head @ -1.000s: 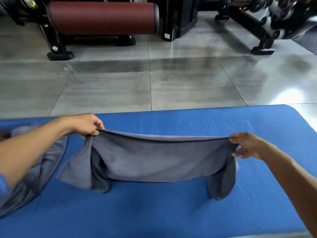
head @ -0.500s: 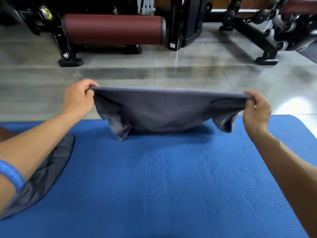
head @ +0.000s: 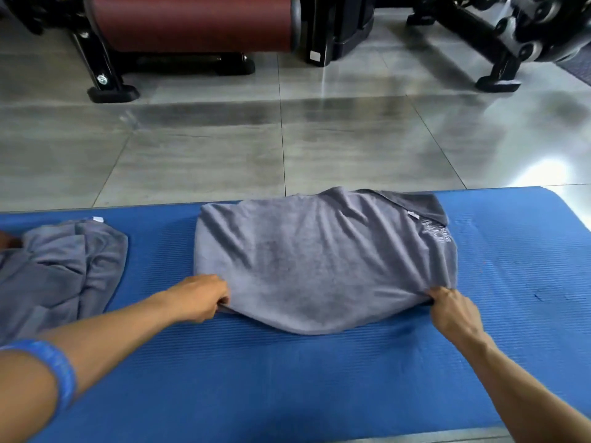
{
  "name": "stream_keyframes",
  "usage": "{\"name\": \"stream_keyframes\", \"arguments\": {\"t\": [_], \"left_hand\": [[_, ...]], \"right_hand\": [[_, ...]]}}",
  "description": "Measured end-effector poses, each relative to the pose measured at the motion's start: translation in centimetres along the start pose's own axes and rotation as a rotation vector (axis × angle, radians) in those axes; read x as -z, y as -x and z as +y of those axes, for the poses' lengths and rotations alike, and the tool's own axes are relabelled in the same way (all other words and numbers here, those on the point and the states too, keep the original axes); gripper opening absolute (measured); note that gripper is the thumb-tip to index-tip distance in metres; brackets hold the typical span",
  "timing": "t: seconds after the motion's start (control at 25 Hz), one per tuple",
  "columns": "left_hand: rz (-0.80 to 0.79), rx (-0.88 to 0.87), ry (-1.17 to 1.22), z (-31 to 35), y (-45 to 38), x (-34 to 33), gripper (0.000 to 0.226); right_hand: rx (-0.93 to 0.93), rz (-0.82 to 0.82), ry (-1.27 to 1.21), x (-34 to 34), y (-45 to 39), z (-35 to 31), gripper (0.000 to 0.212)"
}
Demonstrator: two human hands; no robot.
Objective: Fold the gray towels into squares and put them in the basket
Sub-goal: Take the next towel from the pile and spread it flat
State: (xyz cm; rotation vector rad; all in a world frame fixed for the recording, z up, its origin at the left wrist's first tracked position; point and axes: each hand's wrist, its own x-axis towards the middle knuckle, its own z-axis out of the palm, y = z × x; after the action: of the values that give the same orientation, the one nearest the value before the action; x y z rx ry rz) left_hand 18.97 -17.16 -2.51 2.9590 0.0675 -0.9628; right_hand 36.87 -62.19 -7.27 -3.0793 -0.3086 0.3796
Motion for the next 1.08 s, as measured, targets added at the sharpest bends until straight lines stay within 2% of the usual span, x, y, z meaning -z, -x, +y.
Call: {"name": "stream_keyframes", "arguments": {"t": [0.16, 0.36, 0.4, 0.48, 0.56, 0.6, 0.76, 0.92, 1.08], "left_hand": [[-0.168, -0.019, -0.037, 1.4, 0.3, -1.2, 0.018], [-0.318, 0.001, -0.131, 2.7, 1.1, -0.8, 0.032], [-0.375, 0.006, -0.166, 3.1, 1.3, -0.6, 0.032], [-0.494, -0.023, -0.266, 4.0, 1.6, -0.2, 0.017], [-0.587, -0.021, -0.263, 4.9, 1.7, 0.4, 0.023], [-0.569, -0.015, -0.224, 5.3, 1.6, 1.0, 0.026], [-0.269, -0.171, -0.202, 7.6, -1.4, 4.2, 0.019], [-0.144, -0.240, -0.208, 14.7, -4.9, 5.9, 0.024], [-0.091, -0.198, -0.032, 22.6, -8.3, 1.9, 0.026]], "right_hand": [[-0.025, -0.038, 0.077, -0.8, 0.5, 0.4, 0.033], [-0.076, -0.176, 0.199, -1.4, 1.3, 0.8, 0.024], [-0.071, -0.194, 0.223, -1.6, 1.5, 0.8, 0.025], [-0.048, -0.219, 0.264, -1.5, 1.8, 0.6, 0.027], [-0.052, -0.240, 0.252, -1.4, 2.0, 0.6, 0.029], [-0.059, -0.238, 0.220, -1.4, 1.9, 0.6, 0.029], [-0.103, -0.123, 0.007, -1.0, 2.0, 1.1, 0.023], [-0.195, -0.003, -0.120, -0.8, 2.2, 2.8, 0.020], [-0.404, 0.060, -0.417, -2.1, 1.1, 7.1, 0.026]]}}
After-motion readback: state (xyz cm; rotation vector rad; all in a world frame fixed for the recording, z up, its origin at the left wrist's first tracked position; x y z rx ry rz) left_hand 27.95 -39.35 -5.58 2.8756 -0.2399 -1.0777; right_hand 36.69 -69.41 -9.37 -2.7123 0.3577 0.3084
